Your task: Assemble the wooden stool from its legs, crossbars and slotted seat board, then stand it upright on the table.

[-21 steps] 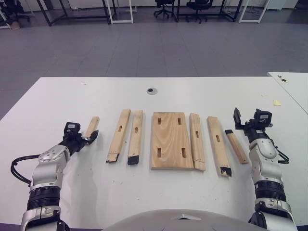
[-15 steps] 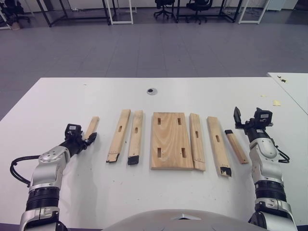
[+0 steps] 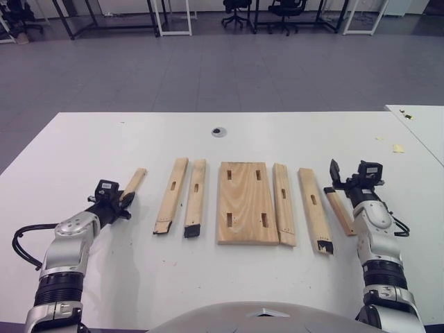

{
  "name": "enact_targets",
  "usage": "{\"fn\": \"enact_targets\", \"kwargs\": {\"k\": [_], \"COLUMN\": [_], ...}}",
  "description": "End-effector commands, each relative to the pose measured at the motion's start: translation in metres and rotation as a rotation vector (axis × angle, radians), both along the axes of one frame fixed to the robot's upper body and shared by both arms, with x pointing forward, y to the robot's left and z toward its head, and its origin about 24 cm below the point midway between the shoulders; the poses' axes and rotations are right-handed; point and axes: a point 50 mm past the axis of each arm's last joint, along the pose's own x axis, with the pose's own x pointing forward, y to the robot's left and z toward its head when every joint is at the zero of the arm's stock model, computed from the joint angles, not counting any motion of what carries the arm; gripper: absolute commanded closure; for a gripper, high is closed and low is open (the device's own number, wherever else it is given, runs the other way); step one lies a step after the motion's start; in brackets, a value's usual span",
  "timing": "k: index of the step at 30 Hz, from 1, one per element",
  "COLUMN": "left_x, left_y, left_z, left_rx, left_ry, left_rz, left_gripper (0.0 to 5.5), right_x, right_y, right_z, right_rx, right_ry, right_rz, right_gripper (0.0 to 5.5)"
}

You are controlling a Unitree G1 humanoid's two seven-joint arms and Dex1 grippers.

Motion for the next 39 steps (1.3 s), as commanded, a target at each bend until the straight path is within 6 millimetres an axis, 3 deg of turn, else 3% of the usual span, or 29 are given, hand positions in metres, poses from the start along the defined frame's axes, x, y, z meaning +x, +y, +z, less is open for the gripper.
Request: {"fn": "enact_targets", "kwargs": {"k": [1,3,5,7,9,13,21,39], "left_x": [0.055,0.068,0.073,0.072,0.068,0.064,0.058,0.052], "left_y": [-0.066,-0.114,-0.153,-0.181,-0.196,-0.204,-0.203,-0.206], "left_z": [0.084,0.109,0.121,0.125,0.132,0.137,0.135,0.124], "left_rx": [-0.108,-0.135,-0.167,-0.15,-0.166,-0.189,-0.163,-0.045], "left_ry": [-0.41,-0.526,-0.594,-0.639,-0.683,-0.708,-0.716,-0.703], "left_rz": [-0.258,-0.426,-0.535,-0.619,-0.666,-0.73,-0.806,-0.902], "left_gripper": [4.21,4.21,4.21,4.21,4.21,4.21,4.21,4.21], "right_x": [0.024,0.024,0.023,0.019,0.014,0.014,0.023,0.017], "right_y": [0.054,0.088,0.12,0.146,0.163,0.168,0.158,0.158], "right_z": [0.064,0.101,0.127,0.149,0.158,0.154,0.15,0.151], "right_rx": [0.371,0.604,0.781,0.924,0.982,1.024,1.008,0.958], "right_ry": [-0.182,-0.274,-0.318,-0.333,-0.304,-0.238,-0.228,-0.173], "right_rz": [0.301,0.473,0.595,0.685,0.727,0.715,0.64,0.664], "right_gripper": [1.23,1.23,1.23,1.23,1.23,1.23,1.23,4.4]}}
